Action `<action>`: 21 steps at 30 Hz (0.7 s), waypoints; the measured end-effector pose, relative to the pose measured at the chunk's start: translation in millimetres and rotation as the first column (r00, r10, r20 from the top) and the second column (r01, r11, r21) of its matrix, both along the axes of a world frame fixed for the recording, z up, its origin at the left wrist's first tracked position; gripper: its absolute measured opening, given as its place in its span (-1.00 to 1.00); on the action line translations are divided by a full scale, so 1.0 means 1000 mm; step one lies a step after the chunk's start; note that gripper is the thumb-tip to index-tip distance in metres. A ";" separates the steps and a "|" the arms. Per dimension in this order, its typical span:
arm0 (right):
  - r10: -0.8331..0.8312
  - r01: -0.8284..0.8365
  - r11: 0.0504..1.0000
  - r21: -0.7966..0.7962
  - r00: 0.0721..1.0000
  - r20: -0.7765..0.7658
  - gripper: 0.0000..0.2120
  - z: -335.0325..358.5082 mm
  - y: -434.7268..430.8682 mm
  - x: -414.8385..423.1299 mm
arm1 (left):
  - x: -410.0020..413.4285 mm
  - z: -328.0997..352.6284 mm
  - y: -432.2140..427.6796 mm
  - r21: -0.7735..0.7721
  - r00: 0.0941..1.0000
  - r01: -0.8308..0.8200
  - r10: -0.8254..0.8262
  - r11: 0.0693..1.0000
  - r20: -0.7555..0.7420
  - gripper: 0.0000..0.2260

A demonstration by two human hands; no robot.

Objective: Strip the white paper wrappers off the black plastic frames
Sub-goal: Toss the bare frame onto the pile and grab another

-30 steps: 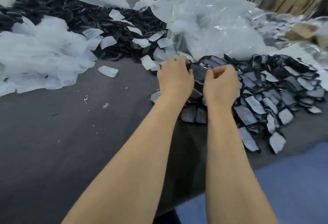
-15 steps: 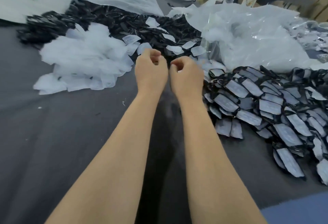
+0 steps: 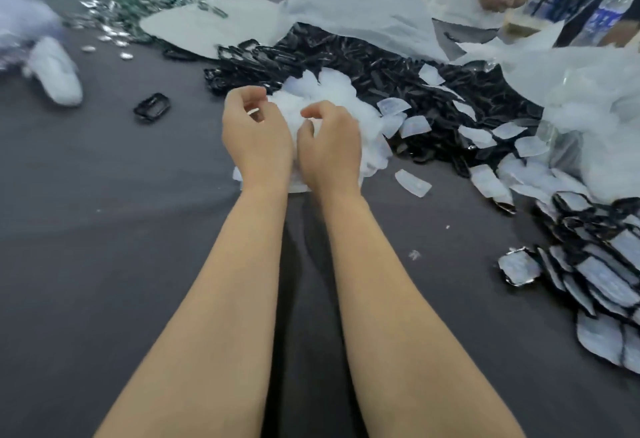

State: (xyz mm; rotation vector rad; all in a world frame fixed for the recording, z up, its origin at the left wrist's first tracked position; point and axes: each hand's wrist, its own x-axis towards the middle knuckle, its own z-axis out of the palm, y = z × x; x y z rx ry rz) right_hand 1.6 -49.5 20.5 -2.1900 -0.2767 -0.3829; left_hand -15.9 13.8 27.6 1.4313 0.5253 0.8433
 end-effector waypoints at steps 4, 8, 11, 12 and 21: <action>0.053 -0.059 0.995 0.080 0.996 0.073 -0.77 0.005 0.037 0.005 | 0.005 -0.001 0.037 -0.184 0.994 -0.113 0.110 0.976 -0.028 -0.83; 0.293 -0.290 0.954 0.080 0.955 -0.040 -0.73 0.005 0.082 0.015 | 0.008 0.000 0.072 -0.284 0.976 -0.210 0.216 0.936 -0.012 -0.83; 0.444 -0.451 0.892 -0.035 0.887 -0.127 -0.77 -0.005 0.118 0.022 | 0.010 0.000 0.100 -0.279 0.959 -0.280 0.281 0.918 -0.037 -0.74; 0.475 -0.492 0.861 -0.128 0.868 -0.145 -0.81 -0.010 0.130 0.025 | 0.010 0.000 0.108 -0.288 0.952 -0.304 0.303 0.908 -0.051 -0.71; 0.413 -0.432 0.758 -0.488 0.898 -0.153 -0.73 -0.032 0.165 0.035 | 0.012 -0.012 0.133 -0.377 0.946 -0.315 0.258 0.871 -0.194 -0.56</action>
